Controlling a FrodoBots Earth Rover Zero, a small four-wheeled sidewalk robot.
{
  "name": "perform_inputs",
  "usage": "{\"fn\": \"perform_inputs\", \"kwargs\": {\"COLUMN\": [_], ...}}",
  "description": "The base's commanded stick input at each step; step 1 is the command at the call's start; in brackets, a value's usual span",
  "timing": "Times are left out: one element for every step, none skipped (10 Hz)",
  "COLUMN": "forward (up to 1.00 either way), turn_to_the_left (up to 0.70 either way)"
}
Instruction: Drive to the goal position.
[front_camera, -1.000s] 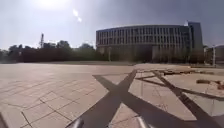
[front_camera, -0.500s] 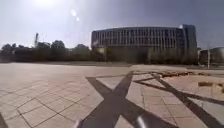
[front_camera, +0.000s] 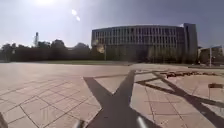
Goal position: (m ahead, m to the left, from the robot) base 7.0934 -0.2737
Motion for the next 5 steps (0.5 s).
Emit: {"fn": "perform_inputs", "kwargs": {"forward": [0.68, 0.67, 0.67, 0.67, 0.67], "turn_to_the_left": [0.00, 0.00, 0.00, 0.00, 0.00]}}
